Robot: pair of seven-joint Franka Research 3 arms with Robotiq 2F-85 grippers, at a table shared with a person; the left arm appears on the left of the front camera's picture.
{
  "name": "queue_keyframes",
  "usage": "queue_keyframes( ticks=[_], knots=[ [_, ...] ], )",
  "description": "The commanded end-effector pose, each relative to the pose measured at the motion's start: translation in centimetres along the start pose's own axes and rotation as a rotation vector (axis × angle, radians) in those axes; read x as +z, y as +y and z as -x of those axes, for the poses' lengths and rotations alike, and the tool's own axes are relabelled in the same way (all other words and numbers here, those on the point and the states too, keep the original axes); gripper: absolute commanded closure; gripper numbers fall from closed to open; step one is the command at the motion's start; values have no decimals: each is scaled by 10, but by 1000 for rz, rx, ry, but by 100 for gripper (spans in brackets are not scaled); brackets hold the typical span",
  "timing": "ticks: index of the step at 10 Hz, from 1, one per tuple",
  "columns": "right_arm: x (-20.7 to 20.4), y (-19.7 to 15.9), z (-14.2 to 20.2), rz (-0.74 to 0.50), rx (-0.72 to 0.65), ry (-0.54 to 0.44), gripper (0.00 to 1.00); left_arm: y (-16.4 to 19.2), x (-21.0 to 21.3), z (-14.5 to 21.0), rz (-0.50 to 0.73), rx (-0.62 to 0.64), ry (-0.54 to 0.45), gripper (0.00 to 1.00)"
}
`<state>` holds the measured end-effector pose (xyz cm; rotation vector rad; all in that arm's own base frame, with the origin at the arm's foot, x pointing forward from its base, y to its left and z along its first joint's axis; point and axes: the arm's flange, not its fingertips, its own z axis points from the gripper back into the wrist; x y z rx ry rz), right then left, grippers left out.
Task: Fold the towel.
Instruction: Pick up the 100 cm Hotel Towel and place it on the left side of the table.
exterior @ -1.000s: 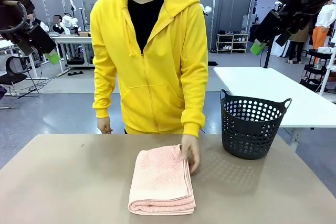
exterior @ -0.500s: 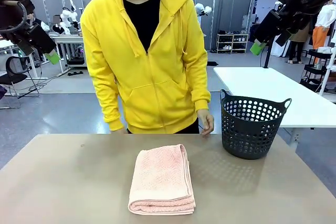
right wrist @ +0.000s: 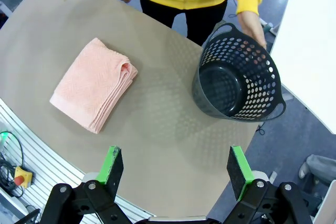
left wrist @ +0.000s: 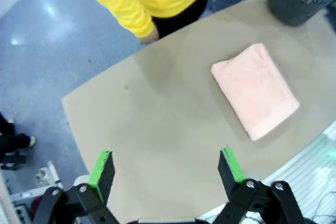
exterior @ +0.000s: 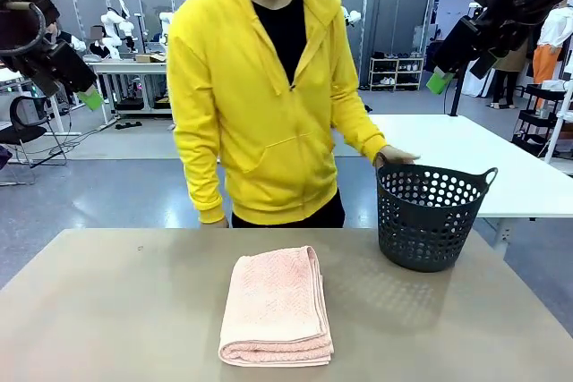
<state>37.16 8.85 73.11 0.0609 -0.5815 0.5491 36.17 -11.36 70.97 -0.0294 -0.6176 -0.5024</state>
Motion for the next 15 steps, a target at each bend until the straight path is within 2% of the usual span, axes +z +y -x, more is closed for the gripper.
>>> queue_keyframes(
  ticks=[1,7,15],
  knots=[
    [2,-1,0,-1,-1,7,0,3,-30,14,82,60,3,0],
    [2,-1,0,-1,-1,7,0,-10,-163,65,263,225,32,0],
    [2,-1,0,-1,-1,7,0,-66,-318,105,537,418,50,0]
  ],
)
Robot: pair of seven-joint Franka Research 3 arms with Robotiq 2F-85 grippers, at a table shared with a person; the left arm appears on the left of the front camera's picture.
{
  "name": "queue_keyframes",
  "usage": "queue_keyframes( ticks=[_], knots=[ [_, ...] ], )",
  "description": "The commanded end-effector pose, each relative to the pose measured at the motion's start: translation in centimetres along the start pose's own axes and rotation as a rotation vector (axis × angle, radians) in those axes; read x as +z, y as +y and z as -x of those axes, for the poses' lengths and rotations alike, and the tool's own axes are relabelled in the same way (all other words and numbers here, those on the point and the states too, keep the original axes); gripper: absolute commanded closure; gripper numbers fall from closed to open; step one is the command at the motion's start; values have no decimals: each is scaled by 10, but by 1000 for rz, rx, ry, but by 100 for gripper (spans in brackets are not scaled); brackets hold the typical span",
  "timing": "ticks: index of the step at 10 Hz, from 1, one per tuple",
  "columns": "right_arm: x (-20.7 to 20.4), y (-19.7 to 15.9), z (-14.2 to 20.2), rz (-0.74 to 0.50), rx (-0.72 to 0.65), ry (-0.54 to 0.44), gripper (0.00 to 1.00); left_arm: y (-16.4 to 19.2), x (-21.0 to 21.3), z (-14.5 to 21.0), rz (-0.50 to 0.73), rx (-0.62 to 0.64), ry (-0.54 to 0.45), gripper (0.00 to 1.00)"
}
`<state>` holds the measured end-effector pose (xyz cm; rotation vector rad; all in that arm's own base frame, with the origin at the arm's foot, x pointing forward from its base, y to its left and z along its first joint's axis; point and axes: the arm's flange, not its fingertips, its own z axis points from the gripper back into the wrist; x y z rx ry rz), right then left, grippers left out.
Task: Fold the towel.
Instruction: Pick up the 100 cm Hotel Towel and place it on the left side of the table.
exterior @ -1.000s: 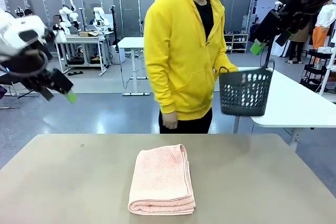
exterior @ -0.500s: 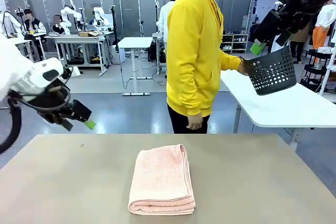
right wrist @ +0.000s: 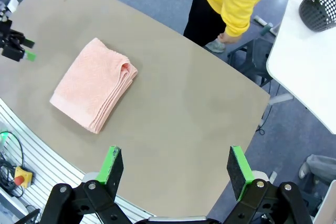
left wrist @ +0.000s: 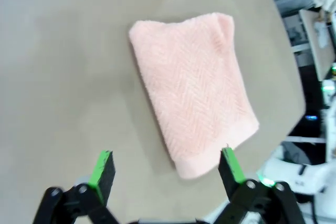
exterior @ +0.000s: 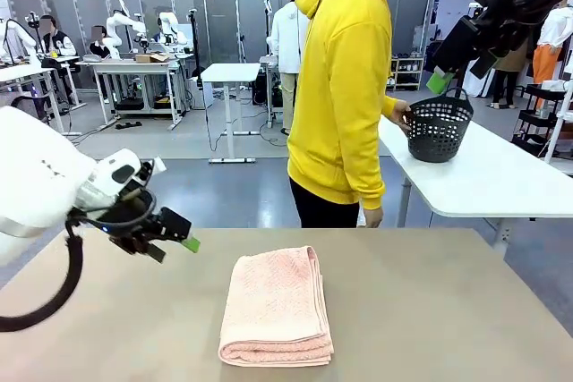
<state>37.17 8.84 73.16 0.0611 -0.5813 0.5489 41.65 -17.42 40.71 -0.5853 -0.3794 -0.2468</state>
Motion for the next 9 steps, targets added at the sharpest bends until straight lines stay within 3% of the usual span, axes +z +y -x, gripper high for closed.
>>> queue_keyframes(
  ticks=[1,4,9],
  knots=[
    [1,-1,0,-1,-1,7,0,16,-44,2,75,36,-15,0],
    [1,-1,0,-1,-1,7,0,26,-79,16,198,119,-43,0],
    [1,-1,0,-1,-1,7,0,38,-125,28,277,176,38,0]
  ],
)
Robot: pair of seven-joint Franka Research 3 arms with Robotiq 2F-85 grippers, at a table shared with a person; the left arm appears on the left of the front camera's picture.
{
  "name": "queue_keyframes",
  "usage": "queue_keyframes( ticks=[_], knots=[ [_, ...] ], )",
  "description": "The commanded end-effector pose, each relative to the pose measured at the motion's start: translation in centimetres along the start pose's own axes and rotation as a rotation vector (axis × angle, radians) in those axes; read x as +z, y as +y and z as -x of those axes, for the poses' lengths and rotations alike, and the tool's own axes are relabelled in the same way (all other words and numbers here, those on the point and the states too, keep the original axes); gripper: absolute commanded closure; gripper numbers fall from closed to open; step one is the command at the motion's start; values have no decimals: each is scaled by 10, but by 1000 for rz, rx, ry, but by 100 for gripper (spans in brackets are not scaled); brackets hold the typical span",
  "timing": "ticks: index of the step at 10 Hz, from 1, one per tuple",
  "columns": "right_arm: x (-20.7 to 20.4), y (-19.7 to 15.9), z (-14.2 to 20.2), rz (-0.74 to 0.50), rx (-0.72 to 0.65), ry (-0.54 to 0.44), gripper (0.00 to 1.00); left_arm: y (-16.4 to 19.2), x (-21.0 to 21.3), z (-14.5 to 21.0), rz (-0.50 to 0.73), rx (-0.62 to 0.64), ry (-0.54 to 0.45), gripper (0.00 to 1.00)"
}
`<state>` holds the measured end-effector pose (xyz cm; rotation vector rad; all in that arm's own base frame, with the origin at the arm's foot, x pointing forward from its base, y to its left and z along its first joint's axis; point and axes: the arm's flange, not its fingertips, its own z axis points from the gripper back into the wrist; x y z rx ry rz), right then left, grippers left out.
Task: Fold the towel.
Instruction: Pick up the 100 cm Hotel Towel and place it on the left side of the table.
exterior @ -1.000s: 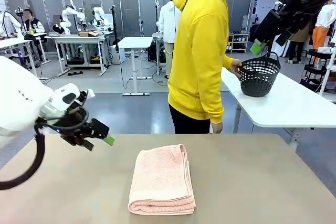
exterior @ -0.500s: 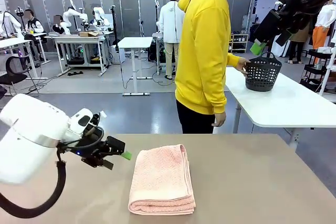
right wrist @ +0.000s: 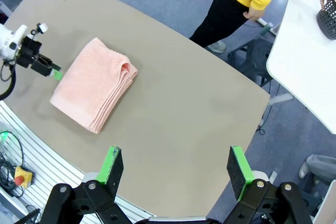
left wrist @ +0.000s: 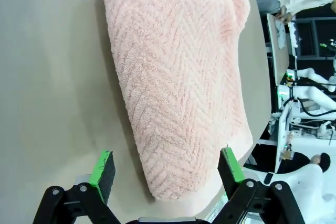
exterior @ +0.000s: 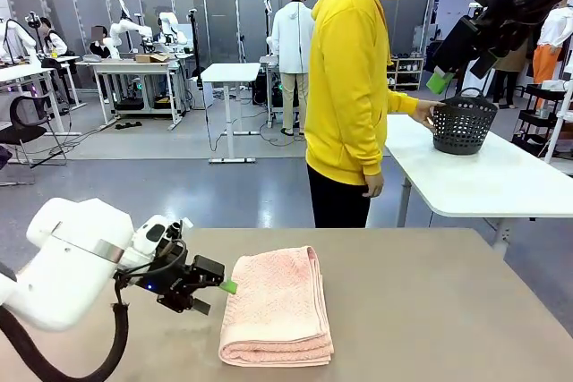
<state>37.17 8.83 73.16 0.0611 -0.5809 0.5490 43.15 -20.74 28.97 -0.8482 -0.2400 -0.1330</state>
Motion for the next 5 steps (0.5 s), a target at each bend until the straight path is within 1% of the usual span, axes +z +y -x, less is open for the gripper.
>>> queue_keyframes(
  ticks=[1,5],
  knots=[
    [1,-1,0,0,-1,7,0,7,-18,-4,49,-3,-9,0],
    [1,-1,0,0,-1,7,0,8,-40,-10,140,24,7,0]
  ],
)
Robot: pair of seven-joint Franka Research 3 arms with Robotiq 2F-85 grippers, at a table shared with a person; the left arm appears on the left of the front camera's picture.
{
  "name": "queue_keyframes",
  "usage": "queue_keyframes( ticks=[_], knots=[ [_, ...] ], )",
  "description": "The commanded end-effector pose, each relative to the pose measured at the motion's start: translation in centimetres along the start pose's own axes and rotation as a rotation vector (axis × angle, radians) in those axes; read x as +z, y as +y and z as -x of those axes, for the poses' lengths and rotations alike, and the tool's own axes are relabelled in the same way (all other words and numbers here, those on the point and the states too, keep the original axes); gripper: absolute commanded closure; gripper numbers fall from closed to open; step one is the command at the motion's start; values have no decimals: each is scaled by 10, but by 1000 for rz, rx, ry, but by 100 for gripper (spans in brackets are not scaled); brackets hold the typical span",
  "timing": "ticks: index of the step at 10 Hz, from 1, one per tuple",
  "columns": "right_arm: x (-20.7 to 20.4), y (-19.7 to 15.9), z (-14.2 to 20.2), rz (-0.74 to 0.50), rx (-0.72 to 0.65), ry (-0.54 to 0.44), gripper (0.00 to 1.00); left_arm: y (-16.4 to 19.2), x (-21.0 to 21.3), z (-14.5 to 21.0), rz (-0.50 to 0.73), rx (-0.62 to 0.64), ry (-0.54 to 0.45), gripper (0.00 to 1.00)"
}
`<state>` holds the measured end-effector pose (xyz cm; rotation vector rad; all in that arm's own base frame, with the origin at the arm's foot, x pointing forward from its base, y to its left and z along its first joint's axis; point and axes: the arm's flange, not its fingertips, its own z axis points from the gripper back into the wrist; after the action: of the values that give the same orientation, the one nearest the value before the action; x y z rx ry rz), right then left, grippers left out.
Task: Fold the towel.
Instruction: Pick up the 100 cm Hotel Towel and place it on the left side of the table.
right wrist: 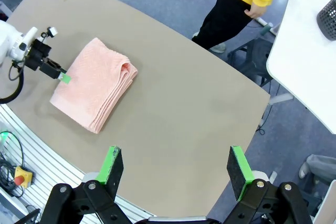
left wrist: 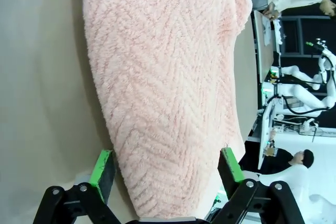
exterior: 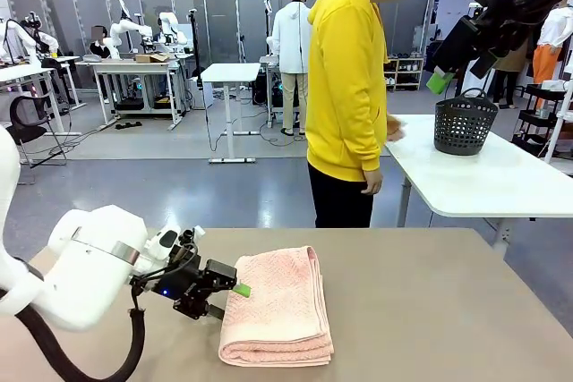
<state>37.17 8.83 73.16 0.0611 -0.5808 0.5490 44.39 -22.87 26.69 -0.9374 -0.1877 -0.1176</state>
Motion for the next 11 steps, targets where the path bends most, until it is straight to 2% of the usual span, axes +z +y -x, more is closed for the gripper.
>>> queue_keyframes(
  ticks=[1,3,4,7,8,11],
  knots=[
    [1,-1,0,0,-1,7,0,2,-8,-8,41,-21,-26,29],
    [1,-1,0,0,-1,7,0,3,-11,-11,36,-4,-9,89],
    [1,-1,0,0,-1,7,0,4,-12,-12,33,1,-9,100],
    [1,-1,0,0,-1,7,0,2,-11,-16,25,4,-6,97],
    [1,-1,0,0,-1,7,0,1,-10,-17,25,3,-5,100],
    [1,-1,0,0,-1,7,0,-3,7,-22,37,-3,-22,100]
  ],
)
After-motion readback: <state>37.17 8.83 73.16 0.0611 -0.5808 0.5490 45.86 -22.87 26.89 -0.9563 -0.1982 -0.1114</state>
